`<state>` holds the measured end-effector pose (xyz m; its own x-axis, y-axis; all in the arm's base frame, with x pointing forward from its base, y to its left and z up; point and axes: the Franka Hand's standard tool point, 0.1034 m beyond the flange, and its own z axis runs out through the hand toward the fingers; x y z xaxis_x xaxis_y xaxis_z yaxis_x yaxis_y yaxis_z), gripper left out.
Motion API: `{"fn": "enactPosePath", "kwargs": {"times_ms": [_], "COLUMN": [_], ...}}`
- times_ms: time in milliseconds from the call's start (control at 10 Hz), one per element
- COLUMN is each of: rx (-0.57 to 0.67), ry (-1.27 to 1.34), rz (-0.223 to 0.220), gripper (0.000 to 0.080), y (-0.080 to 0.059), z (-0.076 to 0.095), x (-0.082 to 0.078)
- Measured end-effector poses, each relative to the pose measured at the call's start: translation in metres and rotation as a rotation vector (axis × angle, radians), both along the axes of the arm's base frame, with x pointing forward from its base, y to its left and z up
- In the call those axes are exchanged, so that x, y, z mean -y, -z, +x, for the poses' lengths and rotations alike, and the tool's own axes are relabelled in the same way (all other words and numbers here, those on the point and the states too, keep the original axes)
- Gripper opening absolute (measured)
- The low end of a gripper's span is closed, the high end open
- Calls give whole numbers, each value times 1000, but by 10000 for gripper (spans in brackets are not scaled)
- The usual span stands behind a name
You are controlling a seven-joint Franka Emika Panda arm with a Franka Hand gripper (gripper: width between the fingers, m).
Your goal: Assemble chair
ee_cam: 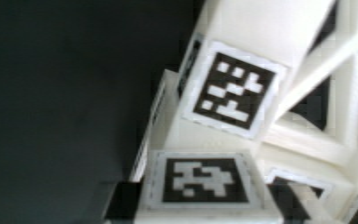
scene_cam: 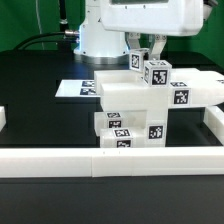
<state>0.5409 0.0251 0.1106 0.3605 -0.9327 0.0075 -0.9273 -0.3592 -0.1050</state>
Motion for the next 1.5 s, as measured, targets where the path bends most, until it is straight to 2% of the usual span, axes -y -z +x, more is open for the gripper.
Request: {"fn": "enactPosePath", "kwargs": {"times_ms": [100,200,300,400,500,800,1100,1500], "rx": [0,-1,-1,1,3,7,1,7], "ry": [11,10,-33,-58,-124,-362,-700,-941], "rz": [1,1,-4,-7,-14,-40,-89,-117], "gripper": [271,354,492,492,615,648,648,648], "y": [0,1,1,0,0,0,0,-1], "z": [0,0,0,0,1,0,3,5], "x": [0,0,0,-1,-3,-3,-1,2]}}
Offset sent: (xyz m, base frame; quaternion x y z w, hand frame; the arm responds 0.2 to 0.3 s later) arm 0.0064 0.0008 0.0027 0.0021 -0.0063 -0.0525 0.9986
